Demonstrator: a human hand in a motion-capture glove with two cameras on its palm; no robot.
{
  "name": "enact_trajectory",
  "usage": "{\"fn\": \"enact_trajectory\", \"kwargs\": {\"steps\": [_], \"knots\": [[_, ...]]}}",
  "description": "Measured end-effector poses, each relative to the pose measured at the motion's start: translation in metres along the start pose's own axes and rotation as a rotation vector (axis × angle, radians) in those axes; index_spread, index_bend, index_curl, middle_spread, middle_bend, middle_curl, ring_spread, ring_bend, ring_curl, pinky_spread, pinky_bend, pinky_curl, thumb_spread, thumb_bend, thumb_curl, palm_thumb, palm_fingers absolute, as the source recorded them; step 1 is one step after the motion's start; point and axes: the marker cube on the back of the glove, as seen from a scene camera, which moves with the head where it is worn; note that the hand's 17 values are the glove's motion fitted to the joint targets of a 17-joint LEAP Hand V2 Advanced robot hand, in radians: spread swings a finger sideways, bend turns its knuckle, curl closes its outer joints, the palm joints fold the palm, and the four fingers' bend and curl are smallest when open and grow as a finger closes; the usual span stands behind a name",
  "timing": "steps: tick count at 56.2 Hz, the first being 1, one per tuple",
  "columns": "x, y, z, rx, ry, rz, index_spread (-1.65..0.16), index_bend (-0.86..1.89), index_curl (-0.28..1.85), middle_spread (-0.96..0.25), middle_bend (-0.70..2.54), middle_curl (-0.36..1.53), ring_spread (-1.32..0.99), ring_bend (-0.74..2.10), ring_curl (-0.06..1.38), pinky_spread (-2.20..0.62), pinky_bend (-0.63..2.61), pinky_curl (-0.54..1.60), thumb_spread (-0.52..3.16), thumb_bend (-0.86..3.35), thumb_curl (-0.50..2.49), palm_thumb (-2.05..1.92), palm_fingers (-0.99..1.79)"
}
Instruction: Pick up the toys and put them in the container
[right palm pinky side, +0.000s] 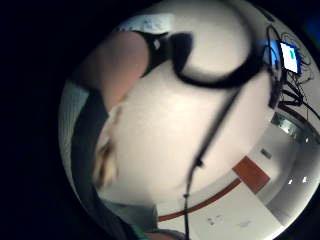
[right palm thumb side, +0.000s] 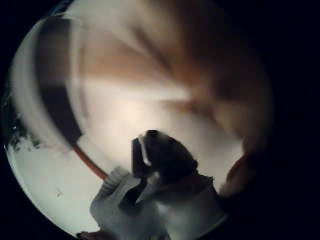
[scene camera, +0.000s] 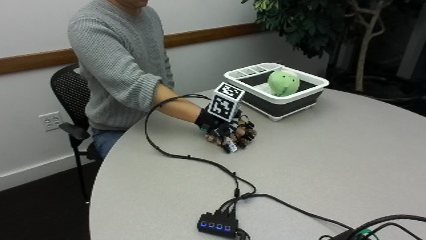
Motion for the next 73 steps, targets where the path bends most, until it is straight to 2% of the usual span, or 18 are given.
{"fn": "enact_trajectory", "kwargs": {"steps": [2,7,13,20,25,33,40,45,53,62,69,73], "knots": [[0.001,0.0,-0.001,0.016,0.013,-0.001,-0.3,0.02,0.15,-0.07,0.16,0.15,0.0,0.31,0.26,0.08,1.1,0.38,1.21,0.01,0.24,0.04,-0.13],[0.003,-0.002,-0.002,0.048,0.029,0.012,-0.32,0.04,0.12,-0.09,0.19,0.18,-0.02,0.42,0.3,0.07,1.12,0.38,1.27,0.01,0.25,0.06,-0.08],[0.002,-0.002,-0.003,0.213,0.072,-0.002,-0.35,0.09,0.11,-0.13,0.28,0.23,-0.09,0.57,0.34,0.04,1.09,0.37,1.34,0.01,0.27,0.08,0.08],[0.016,-0.006,-0.03,0.354,-0.017,0.017,-0.37,0.11,0.09,-0.18,0.45,0.29,-0.28,1.0,0.41,-0.25,1.07,0.32,1.47,0.07,0.3,0.17,0.85],[0.038,-0.007,-0.074,0.415,-0.091,0.072,-0.37,0.14,0.09,-0.2,0.56,0.34,-0.32,1.14,0.48,-0.33,1.08,0.35,1.4,0.15,0.39,0.38,1.08],[0.071,0.002,-0.151,0.528,-0.068,0.101,-0.38,0.2,0.13,-0.21,0.66,0.41,-0.35,1.15,0.53,-0.39,1.04,0.38,1.22,0.14,0.49,0.48,1.14],[0.062,0.007,-0.186,0.561,-0.055,0.071,-0.39,0.22,0.16,-0.21,0.68,0.44,-0.36,1.14,0.53,-0.4,1.03,0.39,1.11,0.11,0.56,0.5,1.15],[0.013,0.007,-0.198,0.555,-0.08,-0.052,-0.39,0.24,0.18,-0.21,0.69,0.45,-0.37,1.14,0.53,-0.41,1.02,0.4,1.05,0.09,0.6,0.51,1.15],[-0.113,0.004,-0.225,0.538,-0.149,-0.297,-0.4,0.25,0.22,-0.22,0.69,0.47,-0.38,1.15,0.53,-0.42,1.02,0.41,0.99,0.07,0.66,0.52,1.14],[-0.211,-0.004,-0.223,0.5,-0.08,-0.401,-0.41,0.21,0.24,-0.23,0.68,0.49,-0.38,1.15,0.53,-0.42,1.03,0.42,0.96,0.03,0.71,0.51,1.11],[-0.229,-0.01,-0.21,0.477,-0.037,-0.441,-0.42,0.17,0.24,-0.24,0.65,0.5,-0.37,1.15,0.53,-0.42,1.03,0.42,0.96,0.01,0.73,0.5,1.09],[-0.231,-0.016,-0.198,0.43,-0.009,-0.414,-0.42,0.15,0.24,-0.24,0.64,0.51,-0.37,1.16,0.53,-0.42,1.03,0.42,0.96,0.0,0.75,0.5,1.08]]}}
